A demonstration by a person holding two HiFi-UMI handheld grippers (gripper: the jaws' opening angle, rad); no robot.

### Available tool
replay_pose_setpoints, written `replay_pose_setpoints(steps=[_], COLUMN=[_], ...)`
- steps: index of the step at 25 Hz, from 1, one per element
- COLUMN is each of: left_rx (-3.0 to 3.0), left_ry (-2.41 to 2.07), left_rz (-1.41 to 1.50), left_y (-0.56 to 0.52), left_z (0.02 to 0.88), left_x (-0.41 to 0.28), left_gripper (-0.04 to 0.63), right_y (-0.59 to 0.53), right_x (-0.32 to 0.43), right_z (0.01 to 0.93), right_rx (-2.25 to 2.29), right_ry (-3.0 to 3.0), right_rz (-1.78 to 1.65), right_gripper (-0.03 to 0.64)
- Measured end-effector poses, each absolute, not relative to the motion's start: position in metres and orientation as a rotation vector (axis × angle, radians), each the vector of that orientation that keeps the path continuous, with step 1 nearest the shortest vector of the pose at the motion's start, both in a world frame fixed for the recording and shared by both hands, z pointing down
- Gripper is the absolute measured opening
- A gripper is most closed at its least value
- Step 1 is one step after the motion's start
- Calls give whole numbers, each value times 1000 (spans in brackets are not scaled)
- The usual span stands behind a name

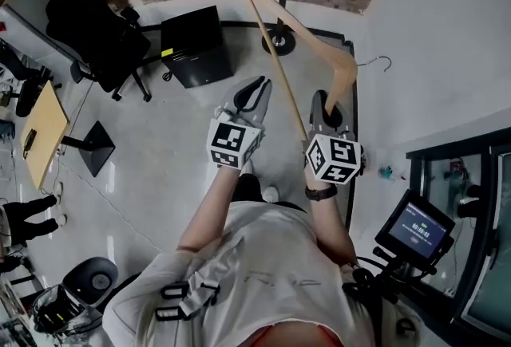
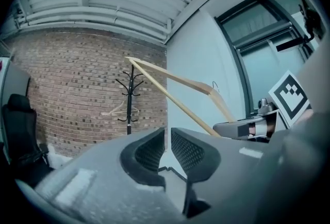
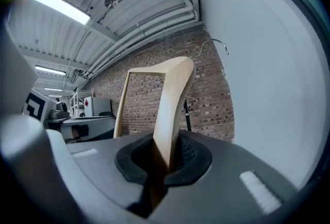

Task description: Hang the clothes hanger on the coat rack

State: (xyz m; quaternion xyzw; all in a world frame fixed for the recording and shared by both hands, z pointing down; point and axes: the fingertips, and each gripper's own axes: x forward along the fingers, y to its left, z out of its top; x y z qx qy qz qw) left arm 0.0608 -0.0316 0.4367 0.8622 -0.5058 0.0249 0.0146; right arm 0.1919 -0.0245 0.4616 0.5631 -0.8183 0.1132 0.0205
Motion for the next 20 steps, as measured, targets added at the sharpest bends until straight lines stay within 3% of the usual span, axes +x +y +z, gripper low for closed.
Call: replay_pose_setpoints(steps=[4,20], left_rx=[2646,2512], left_ry=[-1574,-1593], left_rz=[52,-73], left_y=[-74,-356], left_z=[451,464], left_x=[36,-44], left_gripper=[2,0], right_y=[-65,-343], right_x=[173,127], right_z=[476,469], right_rx=[1742,1813], right_ry=[-2506,-2430], right_rz=[349,261], right_gripper=[14,6])
